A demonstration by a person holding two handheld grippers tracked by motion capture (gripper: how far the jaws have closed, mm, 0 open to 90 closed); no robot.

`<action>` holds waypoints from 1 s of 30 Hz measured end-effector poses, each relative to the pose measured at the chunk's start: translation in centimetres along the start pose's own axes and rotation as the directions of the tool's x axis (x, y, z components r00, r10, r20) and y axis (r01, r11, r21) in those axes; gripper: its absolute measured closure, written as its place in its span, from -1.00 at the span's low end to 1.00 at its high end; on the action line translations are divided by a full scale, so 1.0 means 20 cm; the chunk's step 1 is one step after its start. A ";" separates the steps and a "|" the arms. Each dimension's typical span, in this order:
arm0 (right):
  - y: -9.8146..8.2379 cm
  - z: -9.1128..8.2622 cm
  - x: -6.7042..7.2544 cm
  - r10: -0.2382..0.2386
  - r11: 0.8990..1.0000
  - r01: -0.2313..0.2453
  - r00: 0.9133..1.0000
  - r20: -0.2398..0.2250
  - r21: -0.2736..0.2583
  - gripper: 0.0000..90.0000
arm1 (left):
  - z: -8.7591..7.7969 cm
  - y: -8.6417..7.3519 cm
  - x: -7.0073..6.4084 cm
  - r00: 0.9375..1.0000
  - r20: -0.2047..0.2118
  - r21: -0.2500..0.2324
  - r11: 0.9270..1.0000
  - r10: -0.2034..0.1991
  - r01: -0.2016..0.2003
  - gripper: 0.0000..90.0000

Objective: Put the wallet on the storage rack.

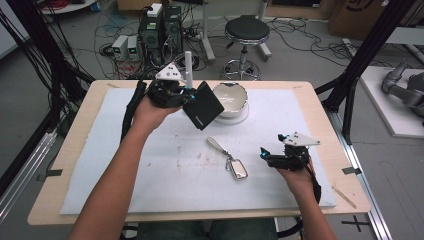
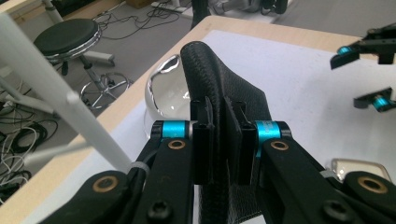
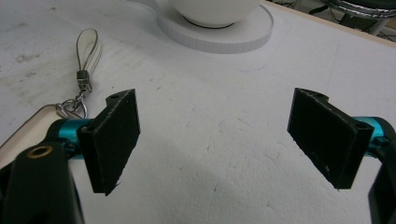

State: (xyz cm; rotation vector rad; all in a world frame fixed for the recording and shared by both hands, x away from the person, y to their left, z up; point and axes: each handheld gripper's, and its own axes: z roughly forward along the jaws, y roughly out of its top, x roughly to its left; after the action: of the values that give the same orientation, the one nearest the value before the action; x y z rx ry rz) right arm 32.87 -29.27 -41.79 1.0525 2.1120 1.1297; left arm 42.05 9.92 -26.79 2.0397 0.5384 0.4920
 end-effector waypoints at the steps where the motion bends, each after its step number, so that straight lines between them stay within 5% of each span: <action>1: 0.00 0.00 0.00 -0.002 1.000 0.002 1.000 0.000 -0.004 -0.62 | 0.02 0.02 0.01 1.000 -0.004 -0.004 1.000 -0.001 0.001 0.82; 9: 0.00 0.00 -0.01 0.000 1.000 0.000 1.000 0.003 -0.008 -0.62 | 0.22 0.15 0.05 0.999 -0.025 0.014 1.000 0.021 -0.021 0.82; 14: 0.00 0.00 -0.02 0.006 1.000 -0.006 1.000 0.001 -0.010 -0.62 | 0.35 0.20 0.09 0.999 -0.040 0.007 1.000 0.000 0.001 0.82; 30: 0.00 0.01 -0.04 0.011 1.000 -0.011 1.000 0.001 -0.013 -0.62 | 0.58 0.20 0.18 0.997 -0.080 0.027 1.000 -0.009 0.011 0.82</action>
State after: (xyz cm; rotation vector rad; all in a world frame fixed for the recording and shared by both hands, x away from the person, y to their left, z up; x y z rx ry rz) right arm 33.45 -29.78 -41.87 1.0599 2.0975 1.1460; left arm 52.06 2.04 -28.46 2.0489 0.6058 0.5654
